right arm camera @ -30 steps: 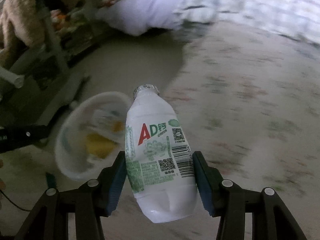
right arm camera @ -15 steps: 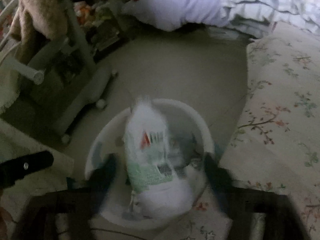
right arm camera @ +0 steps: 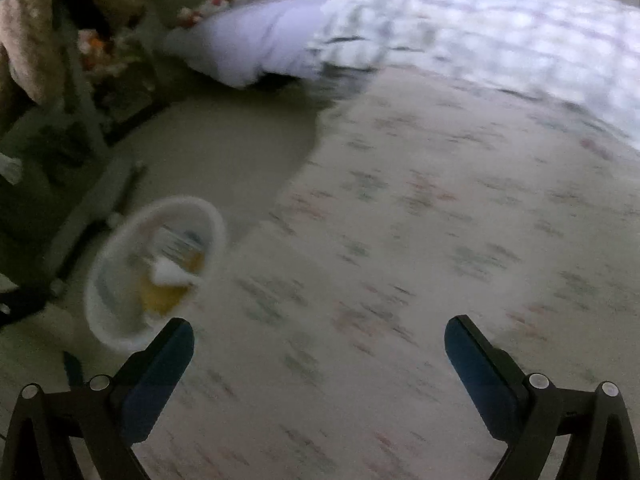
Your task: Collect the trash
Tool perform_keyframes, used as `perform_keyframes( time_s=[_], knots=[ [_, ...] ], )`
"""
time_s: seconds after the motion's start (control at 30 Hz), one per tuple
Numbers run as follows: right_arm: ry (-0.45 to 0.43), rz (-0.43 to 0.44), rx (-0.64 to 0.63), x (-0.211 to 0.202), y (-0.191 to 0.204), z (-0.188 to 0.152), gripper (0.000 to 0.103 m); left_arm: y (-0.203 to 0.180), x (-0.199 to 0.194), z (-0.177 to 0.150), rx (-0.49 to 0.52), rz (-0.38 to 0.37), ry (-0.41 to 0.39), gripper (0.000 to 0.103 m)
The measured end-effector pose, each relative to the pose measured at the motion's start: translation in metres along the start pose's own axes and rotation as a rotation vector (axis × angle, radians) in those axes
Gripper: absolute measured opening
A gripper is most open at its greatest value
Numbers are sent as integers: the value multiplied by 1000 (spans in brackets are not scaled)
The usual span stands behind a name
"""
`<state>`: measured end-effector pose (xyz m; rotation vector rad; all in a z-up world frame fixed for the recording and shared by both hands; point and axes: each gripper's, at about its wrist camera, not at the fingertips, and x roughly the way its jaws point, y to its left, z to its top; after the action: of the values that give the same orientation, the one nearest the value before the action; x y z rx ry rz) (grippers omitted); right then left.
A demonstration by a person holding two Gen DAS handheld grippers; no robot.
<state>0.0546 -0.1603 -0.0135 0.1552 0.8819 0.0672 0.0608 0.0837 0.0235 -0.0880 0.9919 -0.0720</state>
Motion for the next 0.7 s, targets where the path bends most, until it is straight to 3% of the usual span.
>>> perform_keyframes(
  time_s=[0.13, 0.3, 0.57, 0.7],
  knots=[
    [-11, -55, 10, -32, -19, -20, 103, -16, -7, -35, -21, -24, 13, 103],
    [-31, -94, 35, -66, -24, -45, 103, -30, -16, -64, -2, 0, -13, 103],
    [-66, -121, 75, -89, -27, -65, 103, -31, -33, -70, 29, 37, -96, 103],
    [-58, -131, 91, -86, -34, -66, 103, -34, -32, -69, 42, 35, -95, 103]
  ],
)
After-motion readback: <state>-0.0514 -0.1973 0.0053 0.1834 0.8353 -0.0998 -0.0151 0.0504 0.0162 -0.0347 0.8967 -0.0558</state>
